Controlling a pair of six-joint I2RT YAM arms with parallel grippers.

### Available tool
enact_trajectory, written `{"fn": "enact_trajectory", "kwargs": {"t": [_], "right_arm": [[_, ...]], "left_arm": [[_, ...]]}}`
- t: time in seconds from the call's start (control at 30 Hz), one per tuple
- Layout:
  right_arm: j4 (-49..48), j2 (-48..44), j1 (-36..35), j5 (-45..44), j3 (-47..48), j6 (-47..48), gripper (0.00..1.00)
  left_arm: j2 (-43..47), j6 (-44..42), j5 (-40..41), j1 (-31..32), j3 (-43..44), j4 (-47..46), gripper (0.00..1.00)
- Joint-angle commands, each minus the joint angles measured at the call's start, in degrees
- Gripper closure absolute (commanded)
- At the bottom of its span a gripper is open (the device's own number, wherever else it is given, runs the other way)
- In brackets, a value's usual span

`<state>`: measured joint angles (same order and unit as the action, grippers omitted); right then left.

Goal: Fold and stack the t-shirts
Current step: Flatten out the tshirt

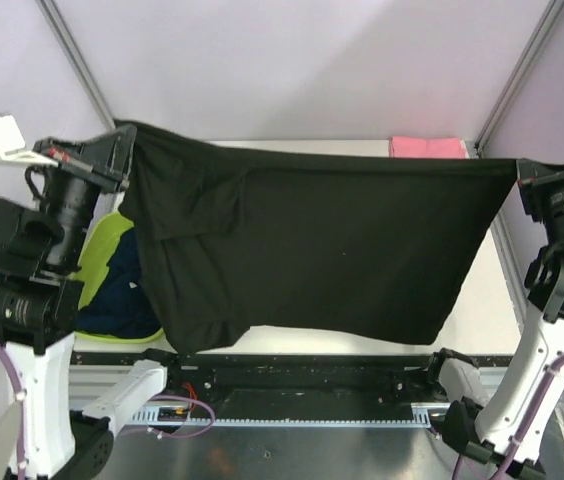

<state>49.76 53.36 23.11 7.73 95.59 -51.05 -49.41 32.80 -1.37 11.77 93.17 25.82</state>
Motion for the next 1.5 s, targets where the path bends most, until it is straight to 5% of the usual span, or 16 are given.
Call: {"fn": "enact_trajectory", "kwargs": {"t": [0.0, 0.23, 0.5, 0.6, 0.7, 0.83, 1.23, 1.47], "right_arm": [[-9.73, 5.92, 0.31, -0.01, -2.33, -1.89, 1.00], [-23.75, 17.53, -3.53, -2.72, -2.76, -2.89, 1.00], [-24.27, 39.89, -9.44, -7.08, 23.99, -0.05, 1.00], [-23.36, 43.27, -9.45, -7.20, 30.56, 0.24, 1.00], [-22.70, 42.37, -9.32, -7.26, 28.67, 0.85, 1.00], [-25.63, 35.04, -7.51, -6.18, 13.50, 0.88, 1.00], [-20.97, 24.77, -3.67, -0.25, -29.31, 11.17, 1.00], [-21.10, 26.85, -3.93, -2.61, -44.63, 13.09, 1.00]], "left_arm": [[-8.88, 0.12, 4.41, 0.03, 4.93, -3.84, 1.00], [-29.39, -1.59, 2.54, -0.61, 16.87, -8.47, 1.00], [-59.69, 7.56, -7.53, -7.17, 55.90, -9.59, 1.00], [-61.15, 12.81, -9.75, -10.60, 57.31, -12.87, 1.00], [-56.21, 13.27, -10.31, -13.01, 51.53, -14.27, 1.00], [-46.22, 12.44, -10.14, -14.29, 35.48, -14.41, 1.00], [-20.93, 13.57, -14.69, -14.21, -33.26, -12.19, 1.00], [-18.27, 7.32, -7.17, -8.63, -49.14, -3.72, 1.00]]}}
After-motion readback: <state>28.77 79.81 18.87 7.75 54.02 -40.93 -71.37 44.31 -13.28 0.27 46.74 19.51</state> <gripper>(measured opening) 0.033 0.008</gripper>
